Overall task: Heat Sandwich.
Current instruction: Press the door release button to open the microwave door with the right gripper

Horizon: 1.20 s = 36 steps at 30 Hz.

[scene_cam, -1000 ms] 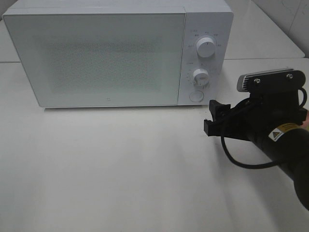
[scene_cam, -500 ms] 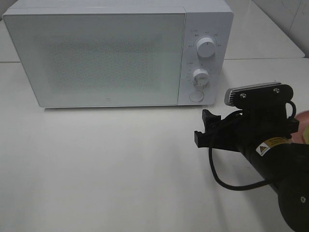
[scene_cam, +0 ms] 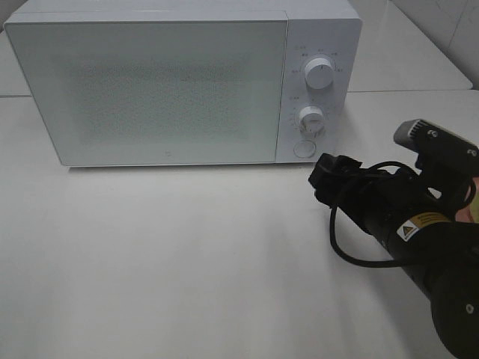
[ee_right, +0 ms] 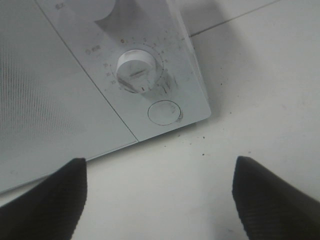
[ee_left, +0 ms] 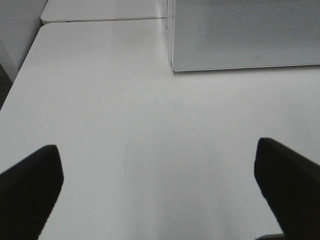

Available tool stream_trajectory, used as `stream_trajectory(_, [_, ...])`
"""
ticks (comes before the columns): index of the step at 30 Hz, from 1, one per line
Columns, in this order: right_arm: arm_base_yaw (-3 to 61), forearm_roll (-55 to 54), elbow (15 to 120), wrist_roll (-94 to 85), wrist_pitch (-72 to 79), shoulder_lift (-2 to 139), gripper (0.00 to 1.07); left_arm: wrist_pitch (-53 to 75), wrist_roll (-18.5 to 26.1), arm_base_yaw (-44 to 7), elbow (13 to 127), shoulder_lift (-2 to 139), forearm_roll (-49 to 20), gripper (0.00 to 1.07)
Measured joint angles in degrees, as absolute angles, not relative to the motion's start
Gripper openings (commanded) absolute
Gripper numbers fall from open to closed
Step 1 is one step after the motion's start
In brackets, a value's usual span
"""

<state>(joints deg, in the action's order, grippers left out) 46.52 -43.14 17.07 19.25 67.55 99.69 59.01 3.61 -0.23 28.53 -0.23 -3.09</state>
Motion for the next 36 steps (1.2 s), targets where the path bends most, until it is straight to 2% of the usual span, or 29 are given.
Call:
stream_trajectory(11, [46.5,-43.1,17.1,54.4,67.6,99.7,0.74,59.0,3.6,-0.2,28.5,-0.2,-3.1,1.0])
stream_trajectory(16, [46.5,-43.1,17.1,67.4,67.6,99.7,0.66,59.0,3.6,-0.2,28.5,-0.2,-3.1,1.0])
stream_trajectory(19, [46.5,-43.1,17.1,73.6,67.6,99.7,0.53,59.0,3.6,-0.2,28.5,-0.2,-3.1,1.0])
stream_trajectory(20, [46.5,-43.1,17.1,73.6,67.6,99.7,0.53,59.0,3.6,-0.2,28.5,-0.2,-3.1,1.0])
stream_trajectory(21, [46.5,-43.1,17.1,74.5,67.6,99.7,0.48,59.0,3.6,-0.2,28.5,-0.2,-3.1,1.0])
stream_trajectory(23, [46.5,-43.1,17.1,76.5,67.6,99.7,0.32,59.0,3.6,-0.2,28.5,-0.2,-3.1,1.0])
stream_trajectory(24, [46.5,-43.1,17.1,76.9,67.6,99.7,0.27,59.0,3.6,-0.2,28.5,-0.2,-3.1,1.0])
stream_trajectory(25, [46.5,-43.1,17.1,76.9,67.6,99.7,0.27,59.0,3.6,-0.2,28.5,-0.2,-3.1,1.0])
stream_trajectory(26, [46.5,-43.1,17.1,77.2,67.6,99.7,0.21,59.0,3.6,-0.2,28.5,-0.2,-3.1,1.0])
stream_trajectory(27, [46.5,-43.1,17.1,77.2,67.6,99.7,0.09,59.0,3.6,-0.2,28.5,-0.2,-3.1,1.0])
stream_trajectory(28, [46.5,-43.1,17.1,77.4,67.6,99.7,0.04,59.0,3.6,-0.2,28.5,-0.2,-3.1,1.0])
stream_trajectory(30, [46.5,-43.1,17.1,77.6,67.6,99.7,0.0,59.0,3.6,-0.2,28.5,-0.2,-3.1,1.0])
stream_trajectory(36, [46.5,-43.1,17.1,78.1,67.6,99.8,0.0,59.0,3.6,-0.2,28.5,-0.2,-3.1,1.0])
